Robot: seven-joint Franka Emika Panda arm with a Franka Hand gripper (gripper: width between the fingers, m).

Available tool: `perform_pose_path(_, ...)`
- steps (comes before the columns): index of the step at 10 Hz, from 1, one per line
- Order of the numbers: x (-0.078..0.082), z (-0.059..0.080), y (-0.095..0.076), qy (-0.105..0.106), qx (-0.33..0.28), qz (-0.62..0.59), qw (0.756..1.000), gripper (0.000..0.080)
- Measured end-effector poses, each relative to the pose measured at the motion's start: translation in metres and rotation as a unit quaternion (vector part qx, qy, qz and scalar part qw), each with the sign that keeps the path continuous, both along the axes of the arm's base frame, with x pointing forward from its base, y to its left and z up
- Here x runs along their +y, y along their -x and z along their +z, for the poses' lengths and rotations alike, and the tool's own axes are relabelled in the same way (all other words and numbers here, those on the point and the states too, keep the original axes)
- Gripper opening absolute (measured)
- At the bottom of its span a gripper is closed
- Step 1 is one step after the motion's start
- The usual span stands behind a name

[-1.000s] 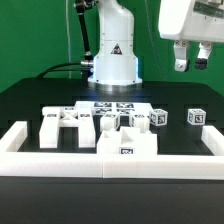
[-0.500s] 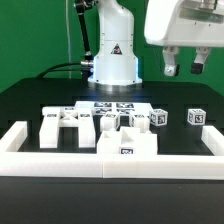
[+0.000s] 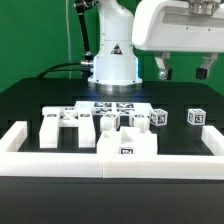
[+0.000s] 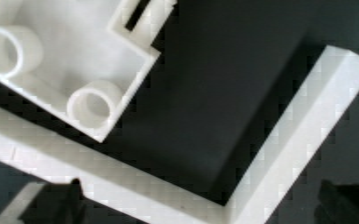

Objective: Assemble chair

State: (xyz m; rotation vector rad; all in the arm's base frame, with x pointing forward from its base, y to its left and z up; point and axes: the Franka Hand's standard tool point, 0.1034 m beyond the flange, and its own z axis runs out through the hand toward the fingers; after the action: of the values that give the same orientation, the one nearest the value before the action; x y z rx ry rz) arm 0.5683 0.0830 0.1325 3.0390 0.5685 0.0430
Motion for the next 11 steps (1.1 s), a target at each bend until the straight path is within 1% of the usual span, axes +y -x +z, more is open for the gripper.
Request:
perform_pose_path(1,-0.001,-0.001,0.0,-0.005,0.001,-0.018,1.0,0.065)
perform_pose_path(2,-0.007,-0.006,0.002,-0.022,0.007,-0.087,0.996,0.065)
perform_pose_path(3,-0.012,-0.015,0.002,-0.026,0.012,-0.128,0.991,0.065)
perform_pose_path(4,-0.014,-0.022,0.002,-0.027,0.016,-0.147,0.989,0.065)
perform_pose_path(5,-0.018,-0.028,0.001,-0.033,0.021,-0.173,0.984,0.065)
perform_pose_path(7,-0.03,-0.04,-0.001,-0.035,0.024,-0.171,0.984,0.065)
perform_pose_path(8,-0.034,-0.041,-0.002,-0.035,0.022,-0.156,0.987,0.065)
perform_pose_path(11,-0.032,-0.042,-0.001,-0.035,0.023,-0.154,0.987,0.065)
